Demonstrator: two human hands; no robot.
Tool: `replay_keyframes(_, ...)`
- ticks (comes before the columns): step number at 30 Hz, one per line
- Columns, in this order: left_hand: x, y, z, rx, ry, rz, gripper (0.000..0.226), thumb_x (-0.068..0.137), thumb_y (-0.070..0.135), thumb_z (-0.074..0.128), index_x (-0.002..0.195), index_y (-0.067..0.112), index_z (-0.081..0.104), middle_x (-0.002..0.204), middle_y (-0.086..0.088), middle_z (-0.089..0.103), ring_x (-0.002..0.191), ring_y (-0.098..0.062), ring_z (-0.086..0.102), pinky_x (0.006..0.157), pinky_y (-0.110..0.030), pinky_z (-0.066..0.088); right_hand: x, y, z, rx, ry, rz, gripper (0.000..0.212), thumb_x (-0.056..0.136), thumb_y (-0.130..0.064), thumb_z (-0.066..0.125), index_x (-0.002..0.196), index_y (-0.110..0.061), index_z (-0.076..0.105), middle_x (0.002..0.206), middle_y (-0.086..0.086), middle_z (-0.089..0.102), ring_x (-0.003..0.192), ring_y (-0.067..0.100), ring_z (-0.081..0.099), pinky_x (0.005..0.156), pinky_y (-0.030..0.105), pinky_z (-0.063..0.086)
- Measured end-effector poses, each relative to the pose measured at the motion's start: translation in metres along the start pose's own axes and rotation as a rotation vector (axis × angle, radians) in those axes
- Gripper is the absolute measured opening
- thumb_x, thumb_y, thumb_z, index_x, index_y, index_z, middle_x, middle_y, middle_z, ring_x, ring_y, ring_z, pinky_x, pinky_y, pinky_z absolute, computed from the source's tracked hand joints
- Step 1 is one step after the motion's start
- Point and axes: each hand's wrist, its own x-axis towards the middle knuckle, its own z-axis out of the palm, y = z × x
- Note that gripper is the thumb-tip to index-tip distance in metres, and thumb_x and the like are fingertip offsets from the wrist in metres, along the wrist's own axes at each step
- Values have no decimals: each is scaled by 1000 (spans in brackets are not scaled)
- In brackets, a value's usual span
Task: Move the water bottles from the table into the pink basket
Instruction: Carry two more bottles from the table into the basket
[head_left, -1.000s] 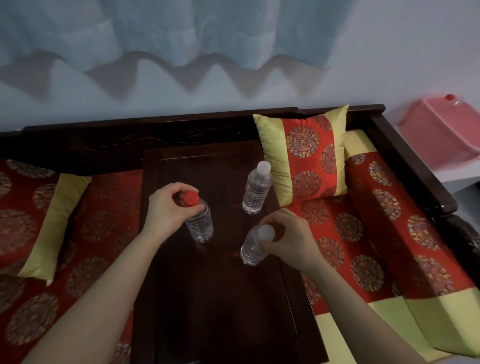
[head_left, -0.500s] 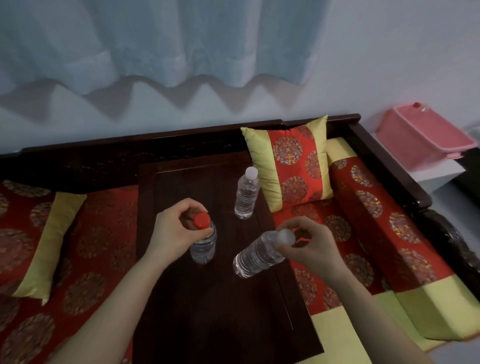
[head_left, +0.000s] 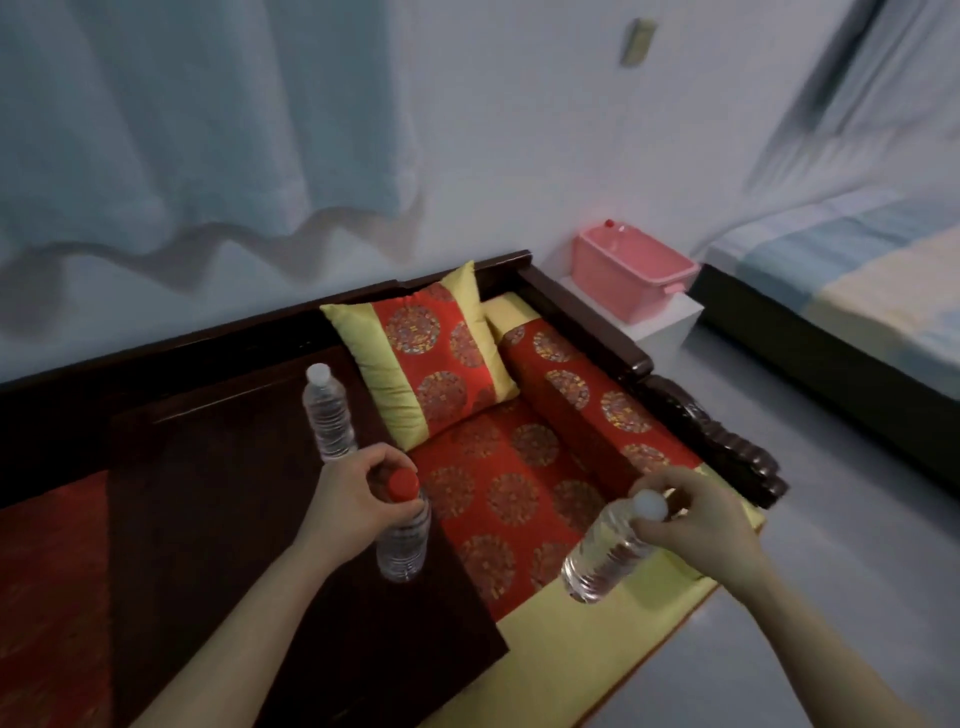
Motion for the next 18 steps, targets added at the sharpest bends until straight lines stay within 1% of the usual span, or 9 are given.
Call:
replay_keyframes(1, 0, 12, 13, 8, -22, 10, 33, 58, 13, 88, 78, 29, 68, 78, 8, 71, 77, 2, 65, 65, -9, 49, -7, 14, -16, 34, 24, 31, 31, 56, -10, 81, 73, -32, 67, 79, -12, 67, 68, 5, 60, 53, 13, 41)
replay_keyframes(3, 1, 43, 50, 34, -55, 40, 32, 58, 13, 88, 77, 29, 68, 78, 9, 72, 77, 0, 65, 65, -13, 50, -25, 45, -54, 102, 62, 76, 29, 58, -7, 81, 73, -29, 68, 73, -8, 67, 62, 9, 60, 47, 14, 42)
replay_keyframes(5, -2, 67, 80, 49, -53, 52, 31, 57, 14, 88, 75, 29, 67, 77, 10, 71, 77, 2, 64, 64, -10, 47, -35, 75, -81, 153, 85, 95, 29, 59, -4, 80, 73, -27, 69, 71, -3, 67, 59, 11, 59, 45, 16, 45)
replay_keyframes(7, -10, 97, 124, 44, -39, 55, 31, 58, 15, 88, 74, 30, 66, 77, 9, 70, 79, 4, 62, 63, -7, 47, -48, 113, -118, 204, 114, 116, 28, 60, -2, 80, 73, -26, 70, 71, 0, 68, 58, 12, 59, 47, 19, 48)
replay_keyframes(9, -17, 123, 162, 29, -10, 32, 29, 59, 19, 88, 74, 31, 66, 77, 7, 70, 80, 4, 61, 61, -10, 47, -54, 149, -150, 235, 122, 132, 28, 59, -4, 81, 74, -26, 71, 73, 4, 69, 60, 15, 62, 49, 24, 50)
replay_keyframes(12, -14, 165, 220, -2, 4, -5, 28, 58, 21, 89, 74, 32, 69, 76, 11, 72, 77, 8, 61, 60, -11, 46, -63, 202, -201, 225, 140, 153, 26, 57, -8, 80, 74, -26, 72, 76, 10, 70, 62, 19, 61, 55, 32, 52)
replay_keyframes(14, -10, 191, 248, -33, -12, -12, 32, 57, 20, 90, 77, 34, 69, 80, 20, 71, 76, 10, 61, 59, -8, 47, -61, 229, -226, 208, 149, 159, 25, 57, -10, 80, 74, -27, 72, 76, 11, 70, 60, 16, 58, 55, 31, 49)
replay_keyframes(16, 1, 218, 290, -34, -46, 1, 28, 58, 20, 90, 74, 31, 69, 78, 18, 71, 74, 8, 62, 58, -9, 48, -58, 263, -259, 187, 138, 183, 25, 59, -11, 80, 77, -26, 72, 77, 10, 70, 61, 15, 57, 55, 29, 49)
replay_keyframes(18, 9, 241, 315, -31, -59, 24, 27, 57, 22, 89, 73, 30, 69, 75, 15, 71, 75, 6, 63, 57, -10, 47, -53, 284, -279, 210, 155, 195, 26, 59, -9, 80, 78, -25, 72, 77, 8, 71, 61, 15, 58, 56, 29, 49)
